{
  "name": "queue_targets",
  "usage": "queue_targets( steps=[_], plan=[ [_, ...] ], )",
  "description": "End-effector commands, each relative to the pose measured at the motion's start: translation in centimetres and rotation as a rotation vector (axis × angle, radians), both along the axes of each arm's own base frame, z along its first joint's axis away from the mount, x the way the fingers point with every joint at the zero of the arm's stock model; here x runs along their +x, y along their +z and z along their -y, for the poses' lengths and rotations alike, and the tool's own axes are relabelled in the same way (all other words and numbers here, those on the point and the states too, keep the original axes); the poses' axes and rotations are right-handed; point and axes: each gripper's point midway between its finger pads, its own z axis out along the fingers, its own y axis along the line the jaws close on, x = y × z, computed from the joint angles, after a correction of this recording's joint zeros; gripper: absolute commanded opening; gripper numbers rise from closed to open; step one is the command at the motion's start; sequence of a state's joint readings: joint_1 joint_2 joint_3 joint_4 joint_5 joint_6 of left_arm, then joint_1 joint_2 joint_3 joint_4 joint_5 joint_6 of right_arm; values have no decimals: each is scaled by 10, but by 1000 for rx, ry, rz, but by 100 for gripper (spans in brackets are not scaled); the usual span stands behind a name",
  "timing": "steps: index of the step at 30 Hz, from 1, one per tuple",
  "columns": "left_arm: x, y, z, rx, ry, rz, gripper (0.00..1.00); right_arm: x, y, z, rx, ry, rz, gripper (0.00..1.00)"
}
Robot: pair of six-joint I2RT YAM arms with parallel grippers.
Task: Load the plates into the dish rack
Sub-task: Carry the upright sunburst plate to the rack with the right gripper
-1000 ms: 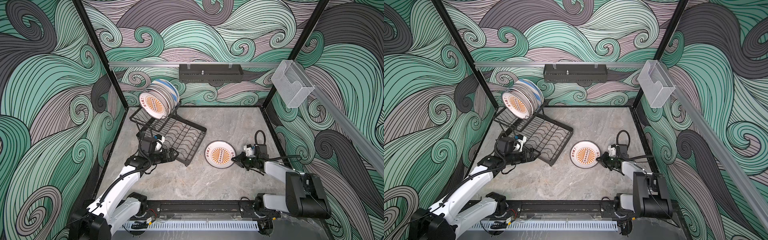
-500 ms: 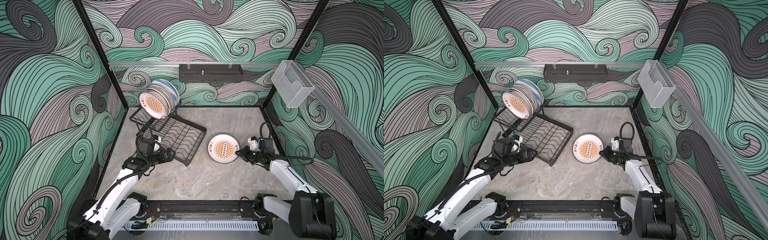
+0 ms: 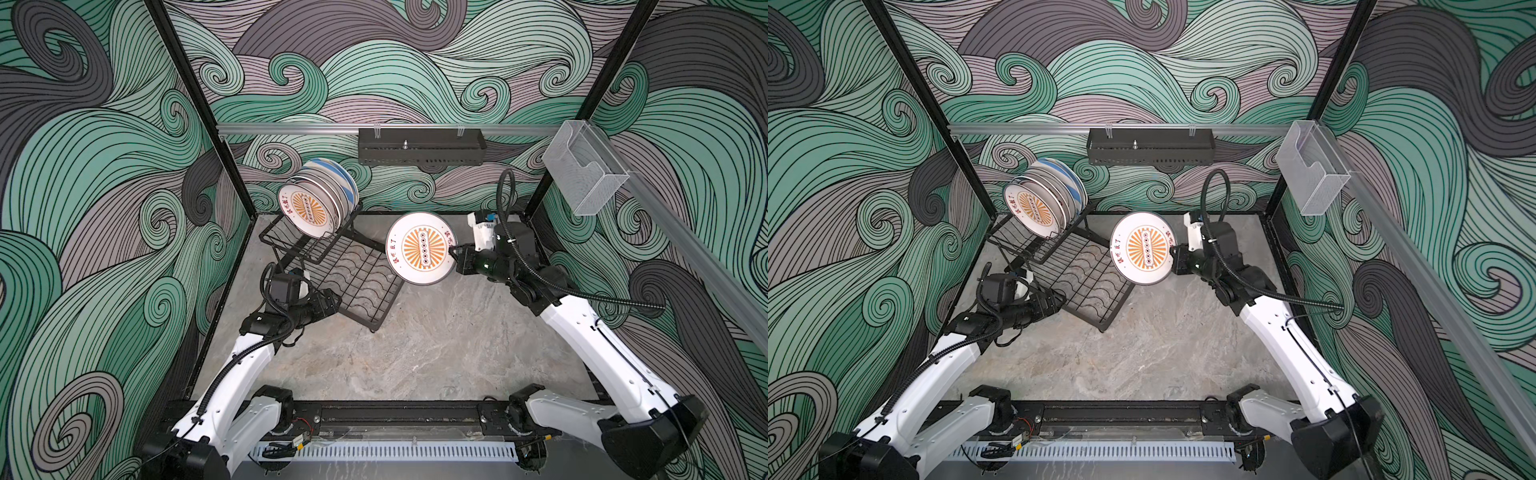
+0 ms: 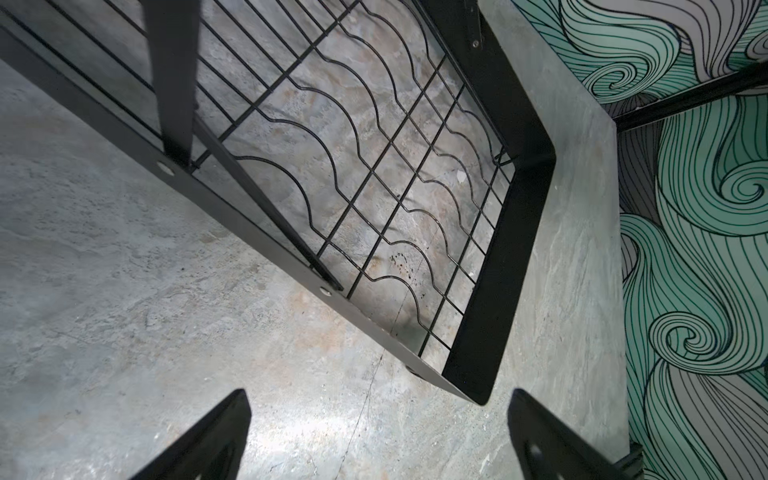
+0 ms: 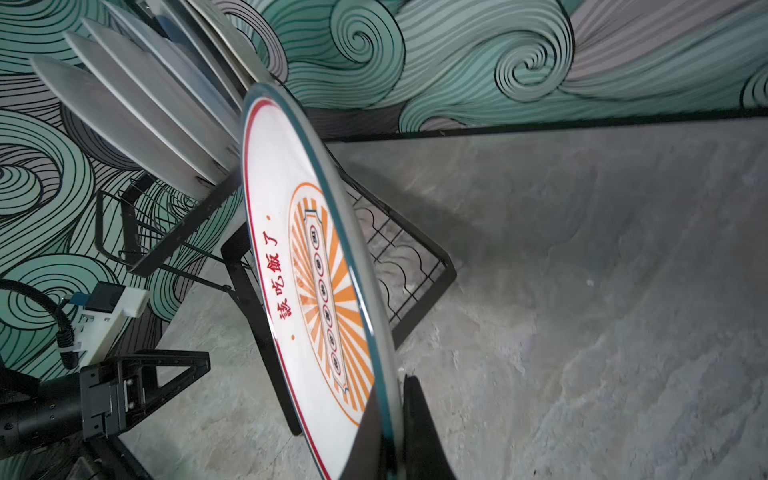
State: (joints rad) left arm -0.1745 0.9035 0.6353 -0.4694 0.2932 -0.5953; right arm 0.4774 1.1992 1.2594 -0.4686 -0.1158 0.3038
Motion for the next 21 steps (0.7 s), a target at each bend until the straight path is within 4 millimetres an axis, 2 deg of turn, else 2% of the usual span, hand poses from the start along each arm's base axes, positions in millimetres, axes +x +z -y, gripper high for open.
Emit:
queue_targets(
  steps=[1,5,11,17,21],
  plan=[
    [-4,3,-6,-34,43,13,99,17,51,-29,-34,24,195,0],
    [-8,-4,-17,-53,93,3,99,19,87,-85,-30,122,317,0],
    [-15,-13,-25,-48,115,-5,99,27,124,-144,-40,149,455,0],
    [-19,-10,-28,-39,122,14,99,32,142,-198,-55,198,546,0],
    [-18,-8,-27,-42,116,19,99,43,150,-222,-84,169,596,0]
  ],
)
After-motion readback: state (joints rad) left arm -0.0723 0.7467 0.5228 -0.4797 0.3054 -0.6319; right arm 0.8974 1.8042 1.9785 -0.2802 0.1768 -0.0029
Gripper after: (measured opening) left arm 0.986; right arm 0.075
